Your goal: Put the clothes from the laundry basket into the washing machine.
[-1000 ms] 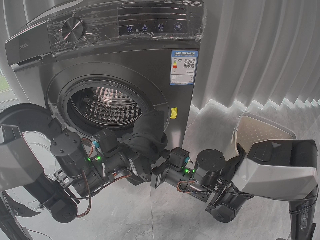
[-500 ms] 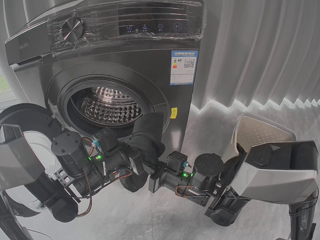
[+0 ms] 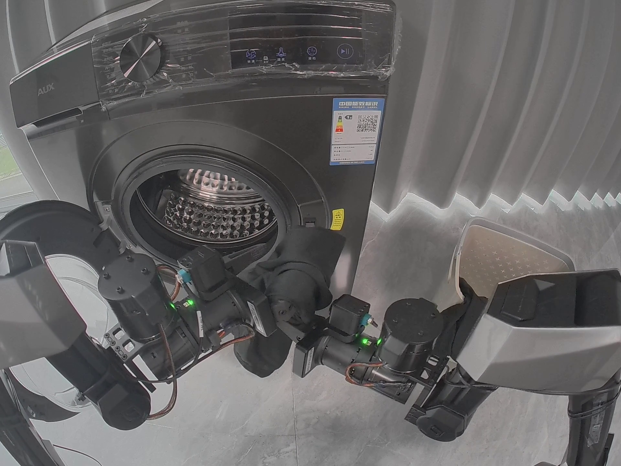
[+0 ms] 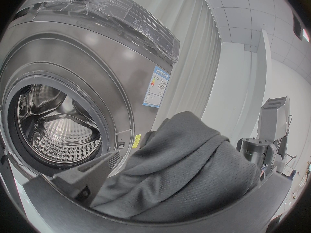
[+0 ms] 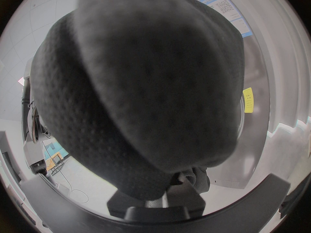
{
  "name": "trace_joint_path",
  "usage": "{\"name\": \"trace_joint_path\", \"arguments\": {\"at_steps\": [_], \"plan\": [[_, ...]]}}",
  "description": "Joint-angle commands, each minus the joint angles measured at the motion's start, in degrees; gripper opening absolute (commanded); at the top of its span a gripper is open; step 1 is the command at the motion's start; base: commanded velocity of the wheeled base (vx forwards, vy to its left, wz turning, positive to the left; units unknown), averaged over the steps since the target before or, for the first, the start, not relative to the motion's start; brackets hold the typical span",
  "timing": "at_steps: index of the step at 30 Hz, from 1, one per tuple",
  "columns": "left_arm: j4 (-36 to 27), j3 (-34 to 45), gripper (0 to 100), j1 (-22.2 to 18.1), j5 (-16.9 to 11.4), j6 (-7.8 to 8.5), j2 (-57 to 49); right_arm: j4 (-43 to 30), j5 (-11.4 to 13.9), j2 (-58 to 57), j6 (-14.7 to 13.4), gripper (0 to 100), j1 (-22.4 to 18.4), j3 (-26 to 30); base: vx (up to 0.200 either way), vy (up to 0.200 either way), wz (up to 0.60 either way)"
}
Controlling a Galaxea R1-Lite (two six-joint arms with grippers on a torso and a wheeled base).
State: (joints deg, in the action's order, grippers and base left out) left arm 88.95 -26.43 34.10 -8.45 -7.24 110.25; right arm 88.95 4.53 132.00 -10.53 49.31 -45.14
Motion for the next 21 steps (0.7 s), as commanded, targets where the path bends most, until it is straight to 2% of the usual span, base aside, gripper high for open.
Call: {"name": "trace_joint_path", "arguments": {"at_steps": [1, 4, 7, 9, 11, 17, 21], "plan": [[-0.01, 0.06, 100, -2.63, -0.08, -0.05, 0.05, -0.01, -1.28, -3.59, -0.28, 0, -0.8, 3.22, 0.0, 0.0, 0.0], [-0.01, -0.82, 100, -7.38, -0.78, -0.49, -0.04, -0.01, -1.55, -6.23, -0.72, 0, -1.5, 5.77, 0.0, 0.0, 0.0], [0.08, -1.08, 100, -9.93, -1.92, -1.9, -0.65, -0.01, -1.55, -7.99, -0.72, 0, -1.67, 6.82, 0.0, 0.0, 0.0], [0.08, -0.11, 100, -10.63, -4.12, -2.69, -0.83, -0.1, -1.55, -8.43, -0.72, 0, -1.94, 7.0, 0.0, 0.0, 0.0], [0.08, 1.2, 100, -10.89, -6.14, -2.69, -0.74, -0.1, -1.55, -8.51, -0.72, 0, -2.29, 7.0, 0.0, 0.0, 0.0], [0.08, 2.96, 100, -10.98, -7.2, -2.69, -0.92, -0.1, -1.55, -8.25, -0.72, 0, -3.26, 7.0, 0.0, 0.0, 0.0], [0.08, 5.34, 100, -10.1, -9.31, -2.34, -1.79, -0.1, -1.55, -7.99, -0.63, 0, -3.96, 6.73, 0.0, 0.0, 0.0]]}}
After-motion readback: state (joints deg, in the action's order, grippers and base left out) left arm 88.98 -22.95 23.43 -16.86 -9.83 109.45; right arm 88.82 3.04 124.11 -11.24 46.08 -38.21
